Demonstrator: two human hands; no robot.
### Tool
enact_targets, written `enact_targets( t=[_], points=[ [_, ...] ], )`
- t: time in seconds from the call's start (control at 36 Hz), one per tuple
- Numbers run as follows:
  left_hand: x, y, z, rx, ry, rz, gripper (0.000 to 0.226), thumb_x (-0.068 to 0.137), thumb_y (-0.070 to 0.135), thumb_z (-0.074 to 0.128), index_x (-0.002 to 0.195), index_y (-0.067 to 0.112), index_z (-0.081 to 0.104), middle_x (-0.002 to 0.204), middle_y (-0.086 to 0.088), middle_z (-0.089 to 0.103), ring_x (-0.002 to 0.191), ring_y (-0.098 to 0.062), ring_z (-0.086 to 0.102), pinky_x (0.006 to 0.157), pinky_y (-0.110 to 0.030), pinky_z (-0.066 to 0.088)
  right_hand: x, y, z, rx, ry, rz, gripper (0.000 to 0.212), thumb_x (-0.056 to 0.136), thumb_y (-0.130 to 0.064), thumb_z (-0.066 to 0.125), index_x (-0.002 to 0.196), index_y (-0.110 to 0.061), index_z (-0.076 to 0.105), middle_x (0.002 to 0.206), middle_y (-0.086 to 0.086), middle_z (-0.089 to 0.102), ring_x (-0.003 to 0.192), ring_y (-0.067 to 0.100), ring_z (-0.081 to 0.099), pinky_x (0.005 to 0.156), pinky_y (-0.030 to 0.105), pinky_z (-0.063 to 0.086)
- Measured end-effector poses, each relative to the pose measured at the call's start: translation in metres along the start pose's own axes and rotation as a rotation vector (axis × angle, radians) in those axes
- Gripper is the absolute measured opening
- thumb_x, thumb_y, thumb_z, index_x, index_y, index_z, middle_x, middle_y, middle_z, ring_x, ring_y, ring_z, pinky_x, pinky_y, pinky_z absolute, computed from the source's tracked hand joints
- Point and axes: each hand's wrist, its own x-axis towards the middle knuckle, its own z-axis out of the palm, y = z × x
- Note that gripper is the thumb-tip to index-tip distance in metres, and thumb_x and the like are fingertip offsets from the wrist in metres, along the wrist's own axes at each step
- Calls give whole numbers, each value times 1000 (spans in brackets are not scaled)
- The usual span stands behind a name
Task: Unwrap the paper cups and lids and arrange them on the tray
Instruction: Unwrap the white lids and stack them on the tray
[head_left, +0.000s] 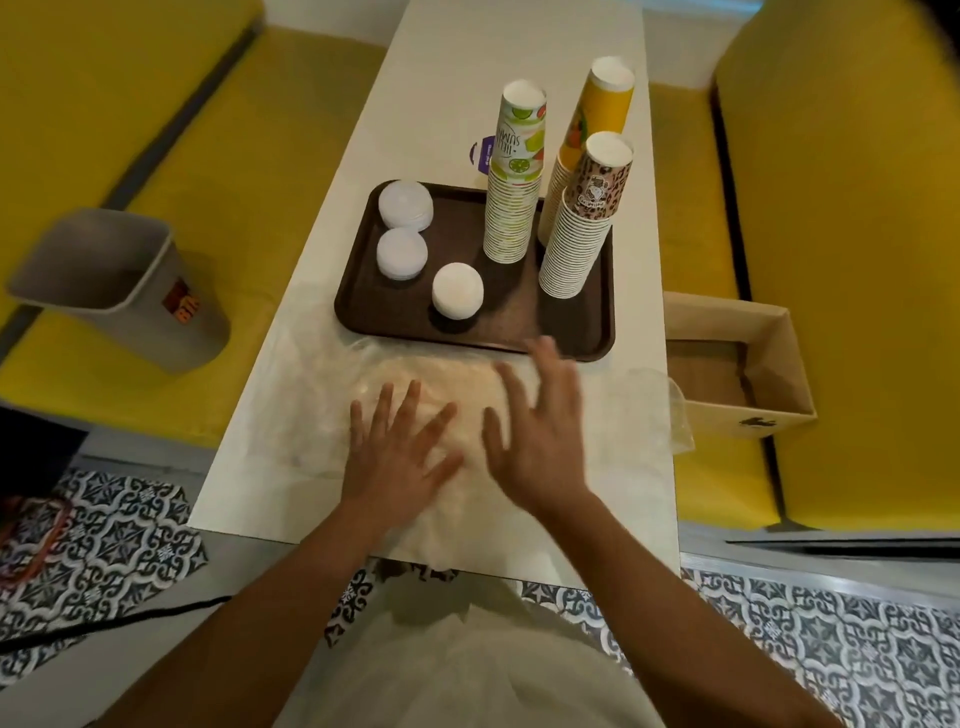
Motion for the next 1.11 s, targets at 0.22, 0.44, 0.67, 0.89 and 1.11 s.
enact_targets(
  t=[0.22, 0.44, 0.67, 0.89, 1.11],
  points=[
    [12, -7, 4, 11, -53, -5, 75, 95, 60, 21, 163, 39, -2, 175, 0, -2, 160, -32, -10, 124, -66, 0, -16, -16, 79, -256, -739, -4, 67, 108, -57, 5, 165, -28, -14, 173, 7, -23, 156, 30, -31, 121, 66, -18],
    [11, -8, 4, -28, -22, 2, 78, 92, 88, 18, 160, 56, -3, 174, 4, -12, 160, -30, -13, 124, -63, -10, -33, 42, 51, -326, -722, 192, 70, 105, -62, -2, 163, -29, -22, 169, 3, -34, 155, 35, -33, 120, 70, -14],
    [11, -8, 5, -18, -42, -16, 80, 90, 90, 17, 160, 56, 0, 174, 6, -15, 159, -28, -18, 124, -64, -9, -55, 88, 22, -315, -625, 310, 67, 108, -61, 8, 167, -33, -5, 175, 4, -16, 160, 30, -21, 126, 62, -8],
    [12, -5, -4, -19, -96, -27, 80, 89, 91, 15, 160, 57, -2, 173, 6, -16, 159, -28, -17, 124, -64, -9, -59, 97, 15, -263, -646, 409, 65, 105, -67, 9, 163, -46, -13, 172, 0, -27, 157, 32, -30, 120, 72, -14],
    [4, 2, -31, -60, -8, -36, 96, 78, 101, 19, 161, 54, 6, 174, -4, -16, 160, -32, -15, 124, -64, -8, -51, 93, 11, -237, -698, 445, 66, 104, -68, 3, 162, -45, -19, 171, 3, -31, 155, 38, -32, 121, 74, -9]
  ],
)
